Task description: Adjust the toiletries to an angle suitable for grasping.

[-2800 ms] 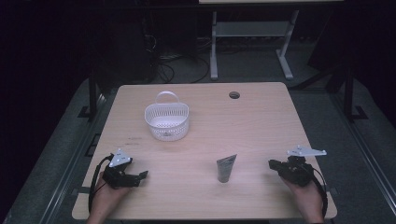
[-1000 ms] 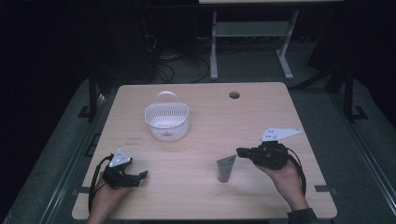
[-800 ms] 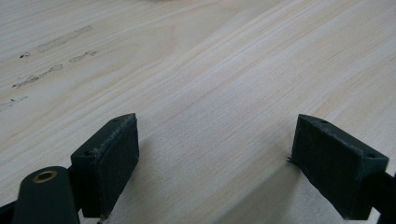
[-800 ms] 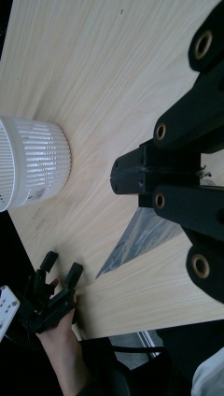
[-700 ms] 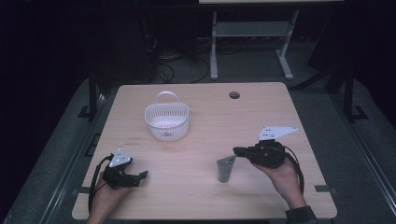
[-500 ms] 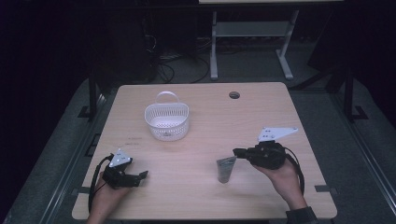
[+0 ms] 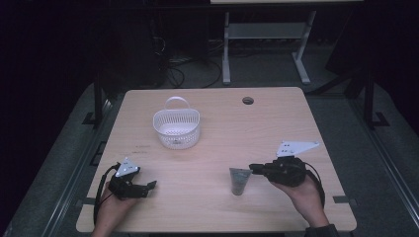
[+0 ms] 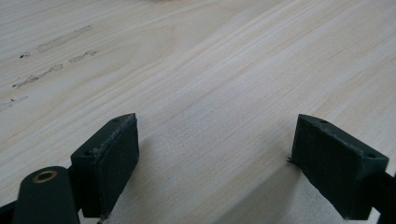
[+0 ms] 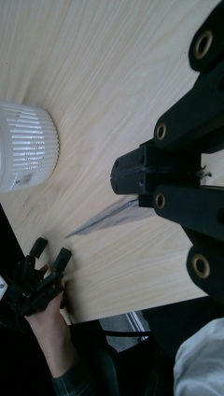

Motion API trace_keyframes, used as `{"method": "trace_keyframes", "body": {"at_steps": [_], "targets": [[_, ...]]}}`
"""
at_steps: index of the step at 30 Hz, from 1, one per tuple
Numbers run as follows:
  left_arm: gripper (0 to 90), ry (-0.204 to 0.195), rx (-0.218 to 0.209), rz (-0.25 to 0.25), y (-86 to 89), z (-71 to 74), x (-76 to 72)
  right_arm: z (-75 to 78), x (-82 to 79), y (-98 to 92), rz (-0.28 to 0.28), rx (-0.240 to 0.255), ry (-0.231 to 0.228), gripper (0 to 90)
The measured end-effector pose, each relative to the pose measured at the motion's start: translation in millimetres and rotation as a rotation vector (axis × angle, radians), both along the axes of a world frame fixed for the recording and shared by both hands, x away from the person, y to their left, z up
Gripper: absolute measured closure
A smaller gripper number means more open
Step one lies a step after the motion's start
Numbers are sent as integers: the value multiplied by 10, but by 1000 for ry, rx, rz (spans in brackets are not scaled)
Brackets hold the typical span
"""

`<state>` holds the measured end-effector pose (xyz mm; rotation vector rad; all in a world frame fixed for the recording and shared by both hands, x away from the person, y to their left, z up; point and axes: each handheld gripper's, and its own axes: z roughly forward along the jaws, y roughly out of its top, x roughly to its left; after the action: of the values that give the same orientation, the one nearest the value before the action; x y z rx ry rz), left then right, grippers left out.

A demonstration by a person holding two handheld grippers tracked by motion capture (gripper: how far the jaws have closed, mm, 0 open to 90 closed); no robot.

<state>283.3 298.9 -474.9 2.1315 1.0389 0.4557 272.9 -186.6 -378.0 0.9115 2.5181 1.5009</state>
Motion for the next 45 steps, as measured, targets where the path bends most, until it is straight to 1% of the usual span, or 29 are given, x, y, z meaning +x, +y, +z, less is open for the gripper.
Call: {"method": "trace_keyframes", "body": {"at_steps": [16, 24, 30, 33, 34, 35, 36, 37, 38, 39, 40, 41, 42, 43, 44, 45], "targets": [[141, 0, 0, 0, 0, 0, 0, 3, -184, 12, 22, 1, 8, 899], [141, 0, 0, 0, 0, 0, 0, -16, -249, 38, 42, 3, 17, 899], [141, 0, 0, 0, 0, 0, 0, -21, -284, 65, 59, 2, 16, 899], [141, 0, 0, 0, 0, 0, 0, -24, -290, 65, 59, 0, 13, 898], [141, 0, 0, 0, 0, 0, 0, -28, -287, 57, 54, 1, 13, 898], [141, 0, 0, 0, 0, 0, 0, -42, -276, 32, 35, 5, 9, 896], [141, 0, 0, 0, 0, 0, 0, -42, -276, 32, 35, 5, 9, 896], [141, 0, 0, 0, 0, 0, 0, -65, -256, -8, 12, 8, 5, 869], [141, 0, 0, 0, 0, 0, 0, -65, -256, -8, 12, 8, 5, 869], [141, 0, 0, 0, 0, 0, 0, -78, -246, -31, -3, 7, 6, 854], [141, 0, 0, 0, 0, 0, 0, -93, -236, -54, -17, 4, 6, 834], [141, 0, 0, 0, 0, 0, 0, -124, -216, -96, -47, -5, 2, 793], [141, 0, 0, 0, 0, 0, 0, -124, -216, -96, -47, -5, 2, 793], [141, 0, 0, 0, 0, 0, 0, -142, -204, -120, -62, -9, 3, 771], [141, 0, 0, 0, 0, 0, 0, -166, -190, -151, -83, -19, 0, 742], [141, 0, 2, -2, 2, 1, 0, -206, -171, -199, -114, -33, -7, 685]]}}
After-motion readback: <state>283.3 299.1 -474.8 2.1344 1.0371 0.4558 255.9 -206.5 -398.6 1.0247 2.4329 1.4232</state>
